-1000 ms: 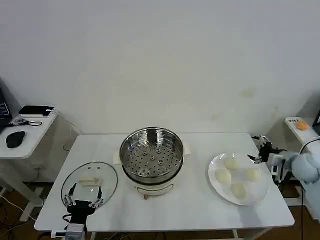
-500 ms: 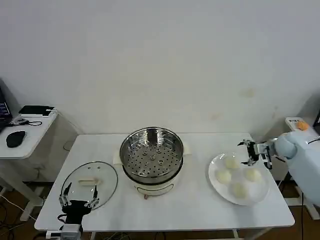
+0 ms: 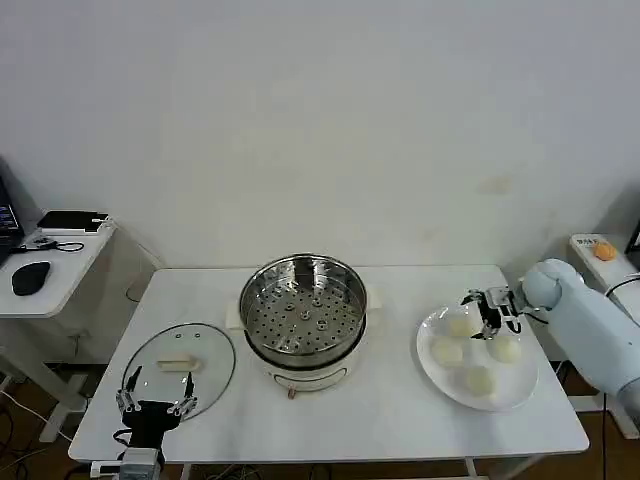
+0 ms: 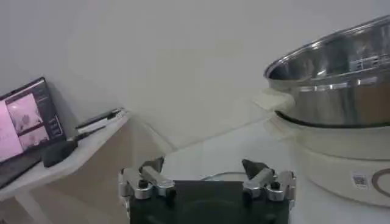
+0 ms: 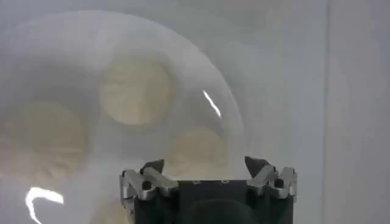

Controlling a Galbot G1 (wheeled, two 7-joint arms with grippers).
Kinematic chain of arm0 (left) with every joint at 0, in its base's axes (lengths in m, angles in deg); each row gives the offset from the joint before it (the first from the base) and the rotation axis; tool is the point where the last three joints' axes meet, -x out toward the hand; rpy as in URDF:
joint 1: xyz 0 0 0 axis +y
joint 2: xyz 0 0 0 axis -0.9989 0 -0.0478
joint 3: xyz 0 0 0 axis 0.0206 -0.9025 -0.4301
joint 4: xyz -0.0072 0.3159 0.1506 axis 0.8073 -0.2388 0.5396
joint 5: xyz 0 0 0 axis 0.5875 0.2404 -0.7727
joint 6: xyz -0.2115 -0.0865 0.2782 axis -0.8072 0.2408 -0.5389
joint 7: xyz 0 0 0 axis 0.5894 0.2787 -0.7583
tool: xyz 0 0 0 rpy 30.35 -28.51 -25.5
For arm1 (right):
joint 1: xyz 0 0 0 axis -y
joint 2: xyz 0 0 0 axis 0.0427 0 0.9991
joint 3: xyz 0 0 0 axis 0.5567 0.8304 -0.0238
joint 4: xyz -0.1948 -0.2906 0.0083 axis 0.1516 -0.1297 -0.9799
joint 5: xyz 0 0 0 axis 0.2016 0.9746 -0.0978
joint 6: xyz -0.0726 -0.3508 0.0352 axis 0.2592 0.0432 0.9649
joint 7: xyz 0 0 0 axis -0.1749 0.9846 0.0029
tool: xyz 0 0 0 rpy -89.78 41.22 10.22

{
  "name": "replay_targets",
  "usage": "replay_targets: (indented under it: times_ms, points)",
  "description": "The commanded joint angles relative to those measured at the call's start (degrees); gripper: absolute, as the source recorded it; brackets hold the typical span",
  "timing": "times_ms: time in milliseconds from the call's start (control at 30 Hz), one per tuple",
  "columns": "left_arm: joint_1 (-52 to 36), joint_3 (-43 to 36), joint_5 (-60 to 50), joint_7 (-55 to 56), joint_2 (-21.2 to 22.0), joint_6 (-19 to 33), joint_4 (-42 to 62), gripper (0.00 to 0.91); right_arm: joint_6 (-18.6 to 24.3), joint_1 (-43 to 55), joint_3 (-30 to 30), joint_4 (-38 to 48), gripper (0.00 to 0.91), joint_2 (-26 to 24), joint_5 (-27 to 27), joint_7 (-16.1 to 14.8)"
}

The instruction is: Take steamed baozi put them in steamer then cover it.

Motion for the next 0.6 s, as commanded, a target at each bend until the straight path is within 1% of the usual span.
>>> replay_targets:
  times_ms: [33,133,200,267,400,433,467,533,567,600]
  points:
    - [0.03,0.05,-0.07,-0.06,0.04,-0.02,-0.05,0.907,-0.06,1.36,2.08,2.28,0.877,1.09,1.28,-0.20]
    - [0.10,0.02,-0.05,-0.03,0.17,-0.03,-0.20,0.907,-0.17,1.78,2.06,3.72,0.846,1.80,1.86,0.19]
    - [0.12,0.02,-0.07,0.01,0.23,0.00,-0.19,0.907,-0.40,2.11,2.07,4.46,0.846,2.34,1.96,0.49]
    - [0.15,0.04,-0.06,0.05,0.29,0.05,-0.33,0.907,-0.49,2.48,2.02,4.88,0.786,2.75,1.97,0.67]
    - [0.29,0.24,-0.06,0.05,0.25,0.06,-0.60,0.907,-0.65,2.68,2.42,4.86,0.725,2.91,2.16,0.64]
    - [0.29,0.29,-0.05,0.05,0.24,0.06,-0.61,0.907,-0.69,2.69,2.66,4.72,0.725,2.83,2.08,0.57]
    - [0.29,0.36,-0.05,0.06,0.24,0.05,-0.60,0.907,-0.66,2.68,2.78,4.63,0.665,2.76,2.08,0.54]
    - [0.31,0.48,-0.03,0.07,0.26,0.06,-0.63,0.907,-0.66,2.65,2.81,4.51,0.655,2.61,2.10,0.50]
    - [0.35,0.54,-0.02,0.05,0.30,0.06,-0.75,0.907,-0.63,2.63,2.84,4.31,0.615,2.48,1.97,0.50]
    - [0.42,0.54,-0.01,0.08,0.32,0.06,-0.87,0.907,-0.56,2.61,2.91,4.07,0.615,2.31,1.77,0.48]
